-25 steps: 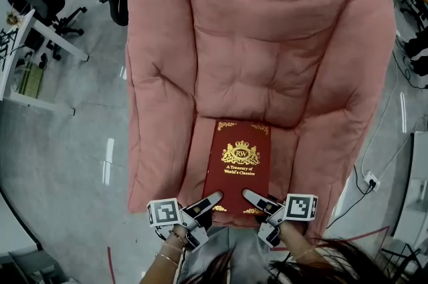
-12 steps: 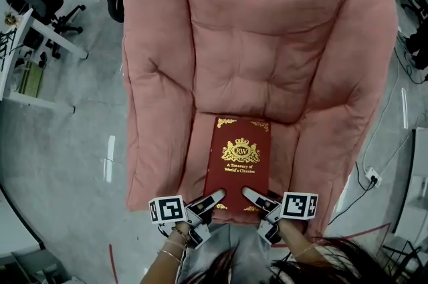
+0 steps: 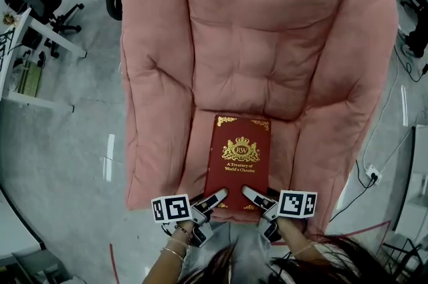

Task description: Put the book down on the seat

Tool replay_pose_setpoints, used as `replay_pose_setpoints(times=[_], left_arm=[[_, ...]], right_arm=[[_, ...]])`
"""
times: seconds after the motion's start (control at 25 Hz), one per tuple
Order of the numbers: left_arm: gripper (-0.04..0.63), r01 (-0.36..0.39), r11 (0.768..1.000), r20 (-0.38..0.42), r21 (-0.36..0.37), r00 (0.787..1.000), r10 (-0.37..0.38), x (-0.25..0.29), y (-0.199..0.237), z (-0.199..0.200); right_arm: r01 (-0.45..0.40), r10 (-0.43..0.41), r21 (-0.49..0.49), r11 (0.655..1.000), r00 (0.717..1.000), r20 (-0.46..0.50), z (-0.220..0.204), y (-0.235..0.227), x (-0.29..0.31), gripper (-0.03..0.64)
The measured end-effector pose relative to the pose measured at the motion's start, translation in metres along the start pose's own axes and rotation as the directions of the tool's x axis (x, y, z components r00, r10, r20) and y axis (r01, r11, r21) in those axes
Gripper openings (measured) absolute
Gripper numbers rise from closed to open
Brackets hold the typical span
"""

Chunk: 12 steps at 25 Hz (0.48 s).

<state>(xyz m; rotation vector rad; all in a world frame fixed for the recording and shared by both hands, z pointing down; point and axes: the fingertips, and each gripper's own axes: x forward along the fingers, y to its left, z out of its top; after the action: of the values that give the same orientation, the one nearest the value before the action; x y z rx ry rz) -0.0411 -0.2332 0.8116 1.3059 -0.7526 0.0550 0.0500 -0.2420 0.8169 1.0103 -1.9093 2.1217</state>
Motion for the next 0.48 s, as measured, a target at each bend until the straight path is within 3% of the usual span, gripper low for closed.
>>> replay_pose_setpoints(times=[0.48], left_arm=[[0.336, -0.095, 0.994, -0.016, 0.049, 0.995, 0.096, 0.003, 0.014, 0.0]], right_arm=[[0.083, -0.084, -0.054, 0.995, 0.996, -0.02, -0.002, -0.013, 0.004, 0.364]])
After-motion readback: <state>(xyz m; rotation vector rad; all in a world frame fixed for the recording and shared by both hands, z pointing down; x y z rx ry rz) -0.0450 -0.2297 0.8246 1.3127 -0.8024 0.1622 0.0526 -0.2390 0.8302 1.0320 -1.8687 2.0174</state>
